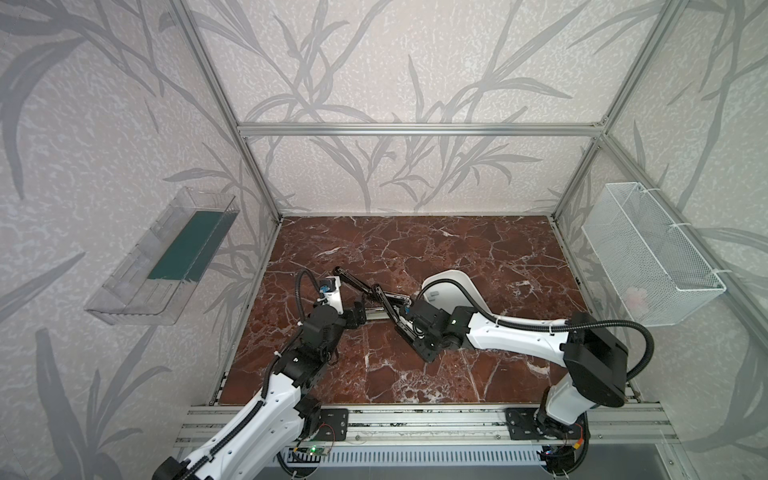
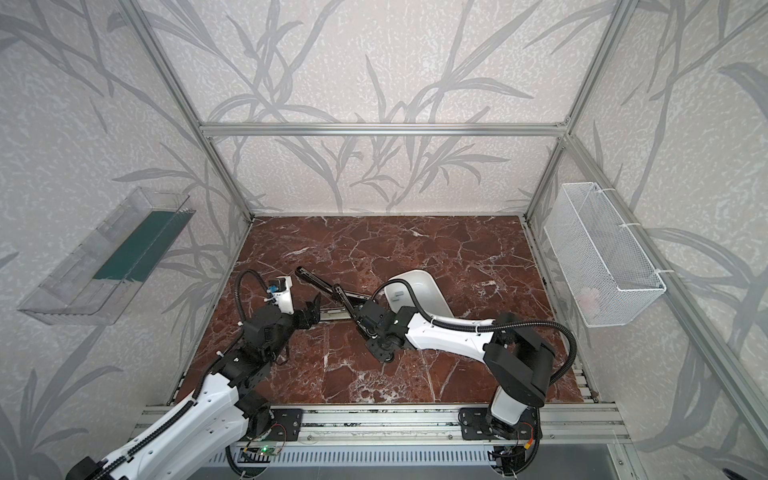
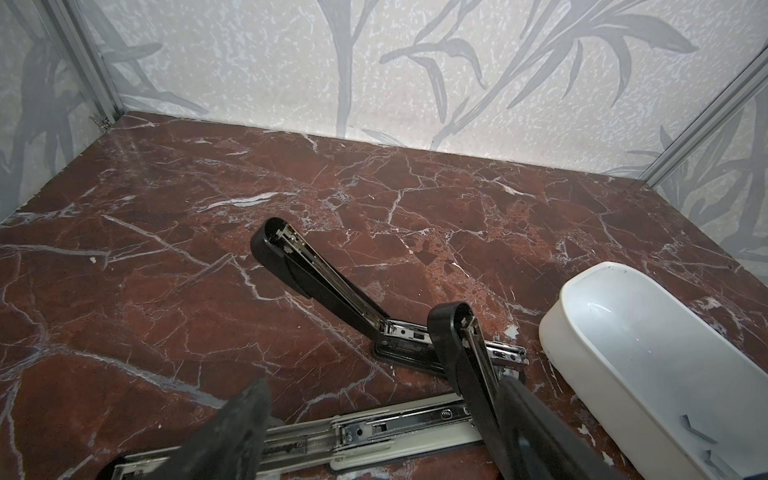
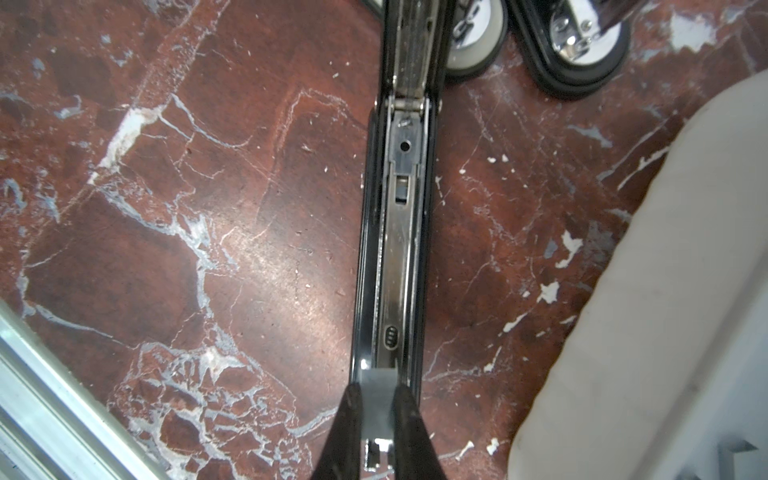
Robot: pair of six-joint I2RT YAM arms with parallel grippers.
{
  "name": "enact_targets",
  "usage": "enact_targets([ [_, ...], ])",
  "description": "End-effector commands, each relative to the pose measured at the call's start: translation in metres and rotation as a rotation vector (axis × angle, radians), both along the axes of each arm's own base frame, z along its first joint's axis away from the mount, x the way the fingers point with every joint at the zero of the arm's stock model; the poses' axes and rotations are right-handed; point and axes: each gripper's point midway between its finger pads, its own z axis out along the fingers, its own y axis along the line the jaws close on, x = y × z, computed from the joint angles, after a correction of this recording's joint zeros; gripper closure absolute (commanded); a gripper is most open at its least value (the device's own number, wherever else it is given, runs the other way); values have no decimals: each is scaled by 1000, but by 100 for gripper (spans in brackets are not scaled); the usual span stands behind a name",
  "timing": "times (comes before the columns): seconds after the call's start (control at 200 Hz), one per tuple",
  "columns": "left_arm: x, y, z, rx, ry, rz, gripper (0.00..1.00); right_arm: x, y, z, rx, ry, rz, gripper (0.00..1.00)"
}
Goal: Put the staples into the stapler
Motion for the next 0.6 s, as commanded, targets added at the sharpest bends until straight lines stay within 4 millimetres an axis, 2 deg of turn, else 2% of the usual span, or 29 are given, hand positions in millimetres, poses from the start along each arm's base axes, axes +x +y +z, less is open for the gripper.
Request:
enact_targets([
  [0.0,1,5,-1,2,-7,22,14,-2,-6,-7,-28,7,-4,100],
  [0.465,1,5,-2,3,-6,25,14,-1,-9,-17,-53,12,-9,100],
  [0.595,1,5,-2,5,-6,26,14,1,-9,-11,-37,5,-16,100],
])
